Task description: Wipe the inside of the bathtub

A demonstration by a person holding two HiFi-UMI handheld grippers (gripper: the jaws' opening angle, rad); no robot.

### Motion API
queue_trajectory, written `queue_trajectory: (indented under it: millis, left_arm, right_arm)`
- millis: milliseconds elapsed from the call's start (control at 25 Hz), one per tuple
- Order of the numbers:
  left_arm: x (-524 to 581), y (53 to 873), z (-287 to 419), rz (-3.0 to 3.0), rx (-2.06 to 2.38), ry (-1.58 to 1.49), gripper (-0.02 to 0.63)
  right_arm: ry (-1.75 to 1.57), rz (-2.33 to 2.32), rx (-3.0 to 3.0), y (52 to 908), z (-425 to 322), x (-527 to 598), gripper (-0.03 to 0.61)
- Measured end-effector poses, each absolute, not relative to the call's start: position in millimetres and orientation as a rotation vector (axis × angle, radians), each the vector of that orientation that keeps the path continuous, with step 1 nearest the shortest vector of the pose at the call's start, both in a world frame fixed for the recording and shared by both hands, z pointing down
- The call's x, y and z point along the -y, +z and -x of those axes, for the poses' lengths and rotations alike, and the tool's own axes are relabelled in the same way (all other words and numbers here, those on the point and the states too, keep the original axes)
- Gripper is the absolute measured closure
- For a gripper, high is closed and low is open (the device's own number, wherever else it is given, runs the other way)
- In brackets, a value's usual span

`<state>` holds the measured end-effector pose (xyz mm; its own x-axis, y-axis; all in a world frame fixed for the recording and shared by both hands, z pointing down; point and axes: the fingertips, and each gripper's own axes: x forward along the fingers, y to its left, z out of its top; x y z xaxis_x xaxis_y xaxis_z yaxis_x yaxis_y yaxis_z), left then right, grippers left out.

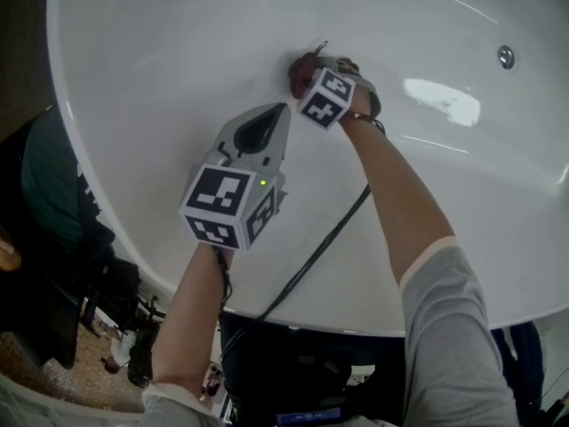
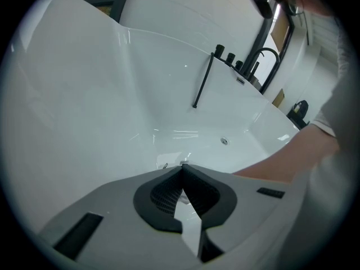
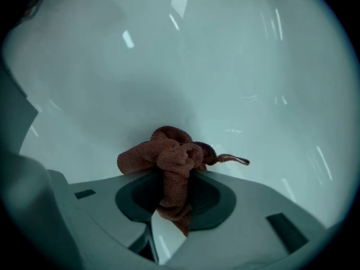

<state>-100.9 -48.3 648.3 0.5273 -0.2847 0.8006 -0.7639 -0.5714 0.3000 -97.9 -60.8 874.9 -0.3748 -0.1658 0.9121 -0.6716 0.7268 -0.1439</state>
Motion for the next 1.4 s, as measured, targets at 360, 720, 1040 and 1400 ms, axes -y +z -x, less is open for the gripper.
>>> queue_trajectory:
  millis: [360, 720, 1040, 1400]
  left_arm:
    - [48, 649, 103, -2.112, 0.850, 0.944, 0.606]
    - [39, 648, 90, -2.119, 0.817, 0.940, 0.607]
    - [41, 649, 91, -2.110, 0.830, 0.915, 0.606]
    - [44, 648, 99, -2.101, 0.837, 0.907, 0.606]
  right_arm:
    - [0.524, -0.724, 1.861, 872, 70, 79, 0.457]
    - [0.510, -0.471, 1.920, 877, 82, -27, 0.457]
    - [0.630, -0.988, 1.759, 881, 8, 126, 0.457]
    - [0.507, -0.784, 1.785, 874, 60, 52, 0.457]
